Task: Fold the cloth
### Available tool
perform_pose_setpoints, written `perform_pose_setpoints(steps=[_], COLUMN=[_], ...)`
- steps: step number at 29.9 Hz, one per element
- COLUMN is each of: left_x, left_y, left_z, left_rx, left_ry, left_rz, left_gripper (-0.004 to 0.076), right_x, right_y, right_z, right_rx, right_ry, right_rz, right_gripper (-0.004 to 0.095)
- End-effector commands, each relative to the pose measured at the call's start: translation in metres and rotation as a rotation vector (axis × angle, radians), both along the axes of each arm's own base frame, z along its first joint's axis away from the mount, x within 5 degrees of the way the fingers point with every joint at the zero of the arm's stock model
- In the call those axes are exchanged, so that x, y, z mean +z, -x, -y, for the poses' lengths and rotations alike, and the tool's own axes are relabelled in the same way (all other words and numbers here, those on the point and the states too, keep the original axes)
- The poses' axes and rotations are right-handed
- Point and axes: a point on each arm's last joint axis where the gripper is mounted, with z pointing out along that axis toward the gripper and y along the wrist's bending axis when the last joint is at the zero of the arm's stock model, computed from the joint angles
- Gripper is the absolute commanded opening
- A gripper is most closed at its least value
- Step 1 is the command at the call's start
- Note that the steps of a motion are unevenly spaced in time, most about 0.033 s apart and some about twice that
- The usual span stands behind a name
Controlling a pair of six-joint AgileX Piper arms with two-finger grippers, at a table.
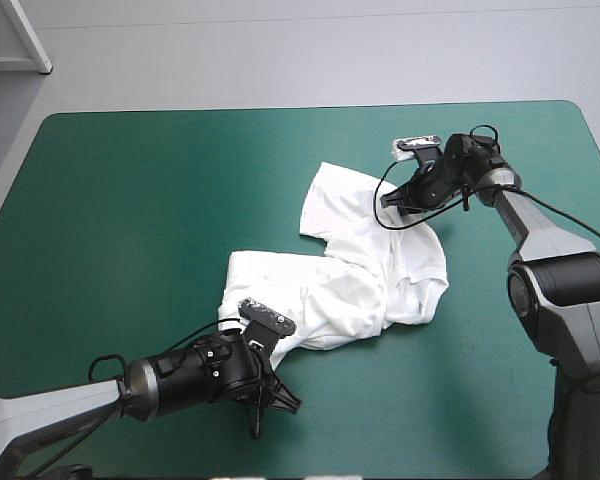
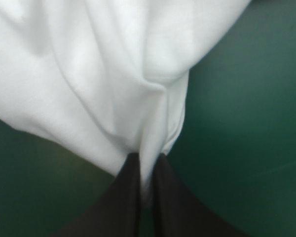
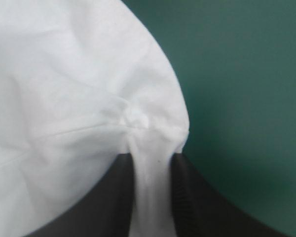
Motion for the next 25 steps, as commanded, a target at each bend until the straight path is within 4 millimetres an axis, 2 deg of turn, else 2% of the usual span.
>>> perform_pose_setpoints(steps=[1, 4, 6, 9, 14, 16, 20, 25], left_x=[0.018, 0.029, 0.043, 0.081, 0.166, 0.202, 0.261, 0.325], left_y=[-0.002, -0.005, -0.007, -0.012, -0.015, -0.014, -0.014, -0.016], left_z=[-0.005, -0.014, -0.019, -0.026, -0.041, -0.048, -0.065, -0.108], left_rx=[0.009, 0.035, 0.045, 0.065, 0.055, 0.03, 0.009, 0.088], left_ry=[0.016, -0.022, -0.038, -0.027, 0.021, 0.072, 0.157, 0.192], left_rz=[0.066, 0.132, 0.18, 0.287, 0.473, 0.562, 0.695, 0.881], left_gripper=[-0.0003, -0.0003, -0.0003, -0.0003, -0.0003, -0.0005, -0.0008, -0.0008], right_x=[0.04, 0.057, 0.08, 0.119, 0.191, 0.221, 0.278, 0.336], right_y=[0.004, 0.007, 0.012, 0.022, 0.053, 0.072, 0.114, 0.177], right_z=[-0.001, 0.0, 0.003, 0.006, 0.015, 0.022, 0.034, 0.049], right_rx=[0.013, 0.019, 0.018, 0.005, -0.032, -0.056, -0.098, -0.147], right_ry=[-0.055, -0.045, -0.033, -0.03, -0.017, 0.0, 0.017, 0.029], right_rz=[0.103, 0.139, 0.184, 0.264, 0.392, 0.452, 0.585, 0.736], right_gripper=[-0.0024, -0.0015, -0.0015, -0.0015, -0.0015, -0.0015, -0.0015, -0.0015])
